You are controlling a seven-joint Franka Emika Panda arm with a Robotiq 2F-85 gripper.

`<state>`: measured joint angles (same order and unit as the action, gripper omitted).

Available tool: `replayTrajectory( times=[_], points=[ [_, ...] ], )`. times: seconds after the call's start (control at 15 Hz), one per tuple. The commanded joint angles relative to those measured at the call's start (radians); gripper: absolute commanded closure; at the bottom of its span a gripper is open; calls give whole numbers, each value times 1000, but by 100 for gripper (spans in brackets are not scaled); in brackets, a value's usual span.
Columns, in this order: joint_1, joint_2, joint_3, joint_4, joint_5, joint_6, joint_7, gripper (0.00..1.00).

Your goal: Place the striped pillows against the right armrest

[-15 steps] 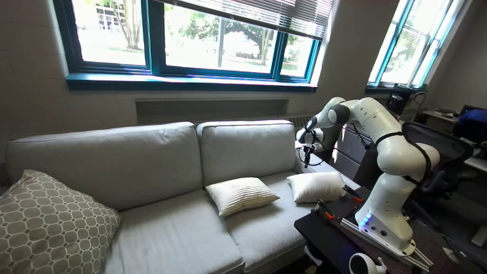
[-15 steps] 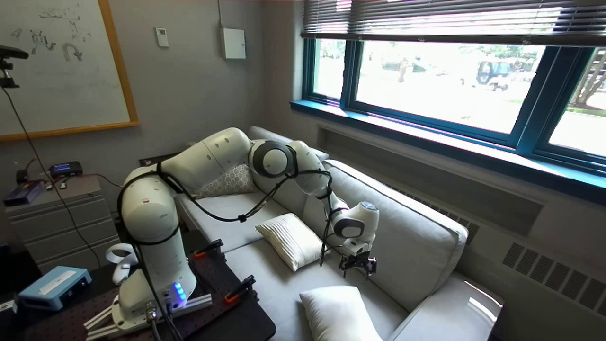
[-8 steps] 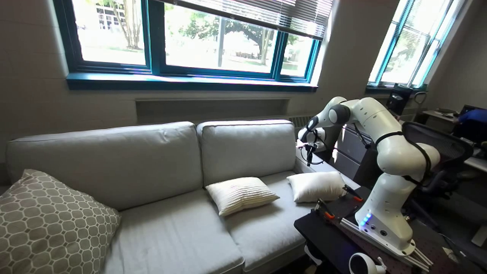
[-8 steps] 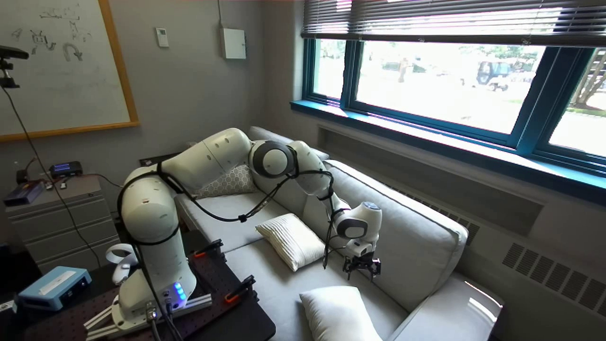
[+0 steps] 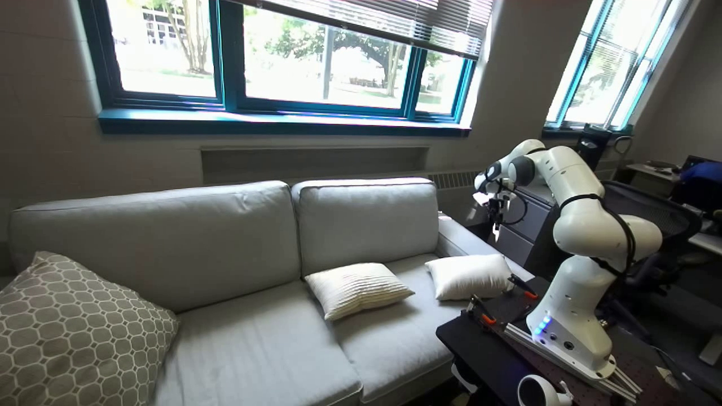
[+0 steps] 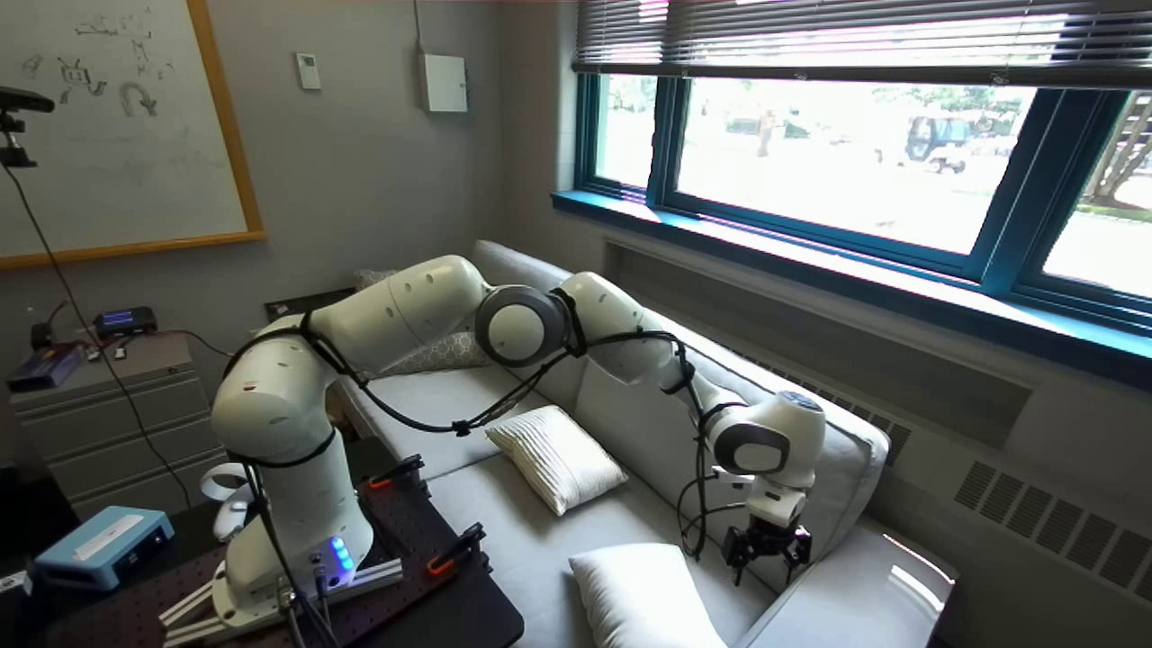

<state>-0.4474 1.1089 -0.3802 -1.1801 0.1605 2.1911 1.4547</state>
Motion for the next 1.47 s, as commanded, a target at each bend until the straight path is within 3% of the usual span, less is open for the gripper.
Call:
replayTrajectory(
  times=[0.0,0.27,0.47,0.73,0.8,0.87,0.93,1.4],
  points=[
    [-138,69,41,248,6,-233,-174,0],
    [-232,142,69,438,79,-483,-46,0],
    [-269,218,84,562,146,-535,112,0],
    [-279,307,102,653,223,-427,312,0],
    [-285,300,149,622,184,-356,363,0],
    [-278,314,151,630,165,-346,388,0],
    [-261,258,117,544,189,-366,313,0],
    [-270,291,142,555,195,-333,366,0]
  ],
)
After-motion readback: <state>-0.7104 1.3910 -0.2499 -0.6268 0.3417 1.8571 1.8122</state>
